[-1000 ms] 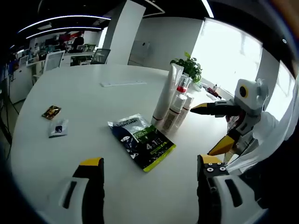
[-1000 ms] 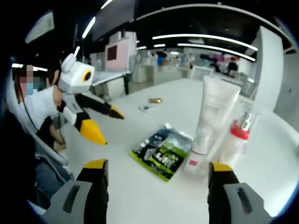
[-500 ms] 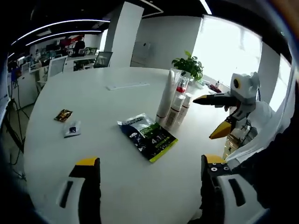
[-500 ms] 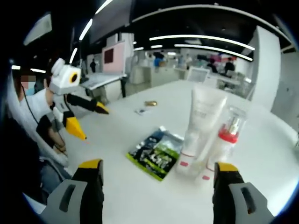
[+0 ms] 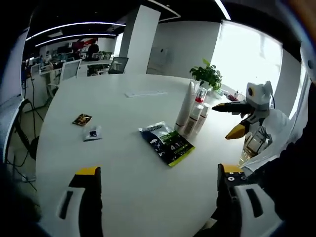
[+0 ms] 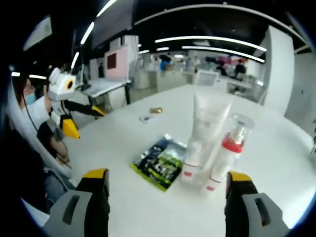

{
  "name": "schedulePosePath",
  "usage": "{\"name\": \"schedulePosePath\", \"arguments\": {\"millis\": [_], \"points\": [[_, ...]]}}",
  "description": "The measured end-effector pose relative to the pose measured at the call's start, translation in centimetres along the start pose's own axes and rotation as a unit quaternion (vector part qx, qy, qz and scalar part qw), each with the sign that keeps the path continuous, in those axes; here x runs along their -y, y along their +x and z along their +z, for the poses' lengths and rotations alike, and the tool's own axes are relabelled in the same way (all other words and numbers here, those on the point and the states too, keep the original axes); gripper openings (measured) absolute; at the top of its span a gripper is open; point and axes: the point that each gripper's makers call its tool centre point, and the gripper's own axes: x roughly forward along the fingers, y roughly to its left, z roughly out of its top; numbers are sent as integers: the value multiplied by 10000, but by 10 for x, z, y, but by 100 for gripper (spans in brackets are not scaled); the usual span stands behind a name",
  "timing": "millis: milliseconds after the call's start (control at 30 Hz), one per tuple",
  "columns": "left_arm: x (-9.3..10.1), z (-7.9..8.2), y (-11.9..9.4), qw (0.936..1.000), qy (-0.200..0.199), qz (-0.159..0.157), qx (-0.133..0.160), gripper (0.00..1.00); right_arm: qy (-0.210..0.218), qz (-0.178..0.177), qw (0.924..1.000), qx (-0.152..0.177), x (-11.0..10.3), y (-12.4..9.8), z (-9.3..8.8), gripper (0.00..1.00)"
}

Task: Arrange the skincare products in the storage area until every visible bottle or jar stands upright without overlapping.

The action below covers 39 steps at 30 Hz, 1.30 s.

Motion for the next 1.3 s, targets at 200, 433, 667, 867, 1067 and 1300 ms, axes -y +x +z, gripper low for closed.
{"name": "schedulePosePath", "arguments": {"millis": [200,433,667,867,1067,1300], "points": [[0,-4,-2,10000,-42,-4,-14,99,-101,42,9999,-79,-3,2,0,100],[1,-9,-6,9999,-128,-64,-43,99,-177,81,9997,-127,-6,3,1,100],[0,-6,-11,9999,-124,-24,55,99,-191,87,9997,-113,-7,1,3,100],[-2,-7,-11,9999,-152,-8,21,99,-241,101,9996,-100,-11,0,9,100],[-4,-7,-12,9998,-205,5,39,99,-353,137,9993,-10,-15,-1,23,100],[-8,-7,-14,9996,-279,32,80,99,-524,245,9983,46,-21,4,38,100]]}}
